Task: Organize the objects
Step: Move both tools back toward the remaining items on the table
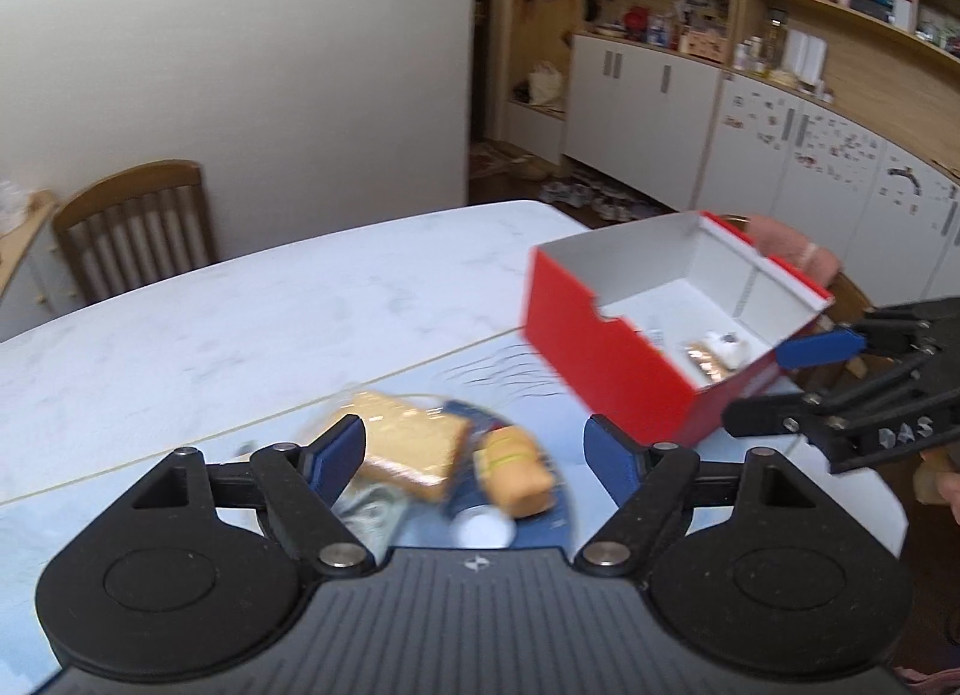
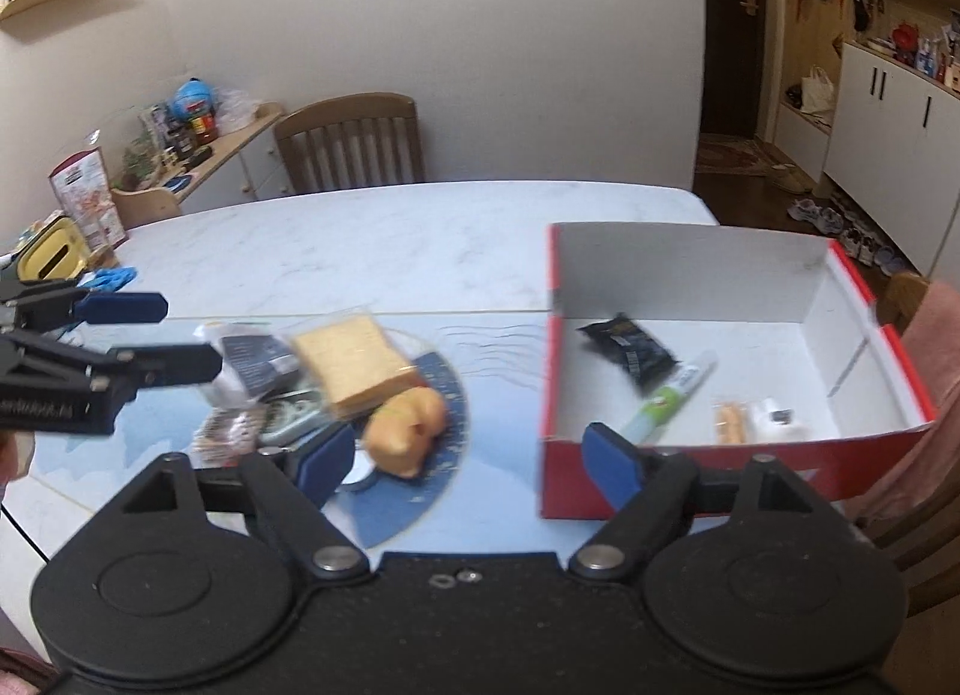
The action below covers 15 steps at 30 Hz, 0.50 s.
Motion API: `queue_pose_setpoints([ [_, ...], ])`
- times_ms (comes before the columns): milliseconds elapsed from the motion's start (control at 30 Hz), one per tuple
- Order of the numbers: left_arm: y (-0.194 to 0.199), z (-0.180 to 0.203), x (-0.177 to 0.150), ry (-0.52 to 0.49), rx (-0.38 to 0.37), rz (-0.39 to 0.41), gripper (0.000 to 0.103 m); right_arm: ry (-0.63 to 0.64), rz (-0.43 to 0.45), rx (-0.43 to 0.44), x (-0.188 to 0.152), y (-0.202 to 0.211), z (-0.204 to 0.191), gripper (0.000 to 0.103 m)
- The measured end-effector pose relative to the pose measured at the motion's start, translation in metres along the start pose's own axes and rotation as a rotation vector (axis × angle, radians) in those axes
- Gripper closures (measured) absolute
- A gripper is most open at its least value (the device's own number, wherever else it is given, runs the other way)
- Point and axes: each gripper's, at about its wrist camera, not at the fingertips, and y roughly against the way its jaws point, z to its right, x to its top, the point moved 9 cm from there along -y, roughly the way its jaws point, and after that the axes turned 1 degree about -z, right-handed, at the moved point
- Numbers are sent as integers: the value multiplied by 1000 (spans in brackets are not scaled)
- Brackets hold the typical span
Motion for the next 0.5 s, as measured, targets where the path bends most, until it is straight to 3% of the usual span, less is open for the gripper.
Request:
queue_pose_setpoints([
  [167, 8, -37, -10, 39, 45, 9, 19, 19, -6, 25, -9, -9, -32, 5],
  [433, 3, -88, -23, 116, 89, -7, 19, 33, -17, 43, -22, -31, -72, 3],
  [500, -1, -97, -23, 126, 89, -13, 13, 55, -24, 46, -26, -37, -82, 3],
])
